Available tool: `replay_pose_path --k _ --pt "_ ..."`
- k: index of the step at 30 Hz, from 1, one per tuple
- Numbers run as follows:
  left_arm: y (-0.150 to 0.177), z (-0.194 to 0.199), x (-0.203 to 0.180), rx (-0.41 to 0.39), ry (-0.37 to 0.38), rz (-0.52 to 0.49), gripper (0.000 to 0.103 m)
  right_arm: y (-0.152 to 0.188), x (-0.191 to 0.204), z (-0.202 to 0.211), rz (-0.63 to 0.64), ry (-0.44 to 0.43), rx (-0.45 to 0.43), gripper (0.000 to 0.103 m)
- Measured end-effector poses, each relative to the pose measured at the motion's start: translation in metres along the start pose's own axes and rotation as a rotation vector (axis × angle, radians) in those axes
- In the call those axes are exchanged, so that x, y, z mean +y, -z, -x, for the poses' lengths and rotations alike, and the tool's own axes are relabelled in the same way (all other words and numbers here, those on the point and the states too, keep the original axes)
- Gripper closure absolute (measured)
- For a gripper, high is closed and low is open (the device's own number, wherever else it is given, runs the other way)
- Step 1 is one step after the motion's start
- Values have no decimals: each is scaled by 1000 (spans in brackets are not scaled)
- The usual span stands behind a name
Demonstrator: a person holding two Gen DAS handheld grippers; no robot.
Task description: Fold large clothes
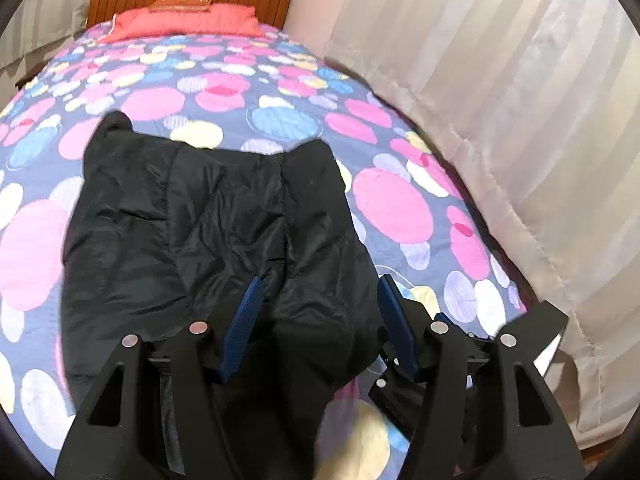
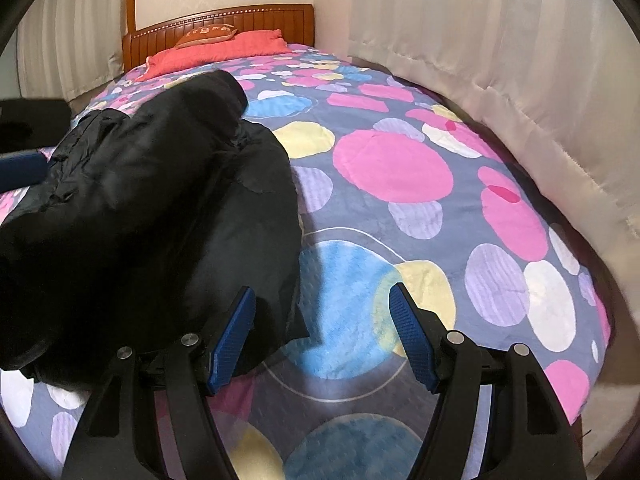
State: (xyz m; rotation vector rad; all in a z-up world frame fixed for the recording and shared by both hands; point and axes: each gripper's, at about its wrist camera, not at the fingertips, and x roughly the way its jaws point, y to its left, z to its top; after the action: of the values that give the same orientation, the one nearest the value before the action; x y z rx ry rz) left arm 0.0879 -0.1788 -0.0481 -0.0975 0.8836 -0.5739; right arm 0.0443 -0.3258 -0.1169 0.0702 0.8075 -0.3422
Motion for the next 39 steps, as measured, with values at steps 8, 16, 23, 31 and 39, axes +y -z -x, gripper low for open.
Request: replay_pose_path --k 8,16,23,31,39 --pt "15 38 47 -48 -50 70 43 -2 10 16 37 27 -23 35" --pt "37 67 124 -89 -198 175 42 -8 24 29 69 48 -45 35" --pt "45 74 174 -108 -254 242 35 -29 31 39 78 80 -81 35" --pt "38 60 205 -103 -254 298 26 -68 37 43 1 -53 -89 35" --pt "42 29 209 -60 -175 403 25 -75 73 6 -35 -189 11 35"
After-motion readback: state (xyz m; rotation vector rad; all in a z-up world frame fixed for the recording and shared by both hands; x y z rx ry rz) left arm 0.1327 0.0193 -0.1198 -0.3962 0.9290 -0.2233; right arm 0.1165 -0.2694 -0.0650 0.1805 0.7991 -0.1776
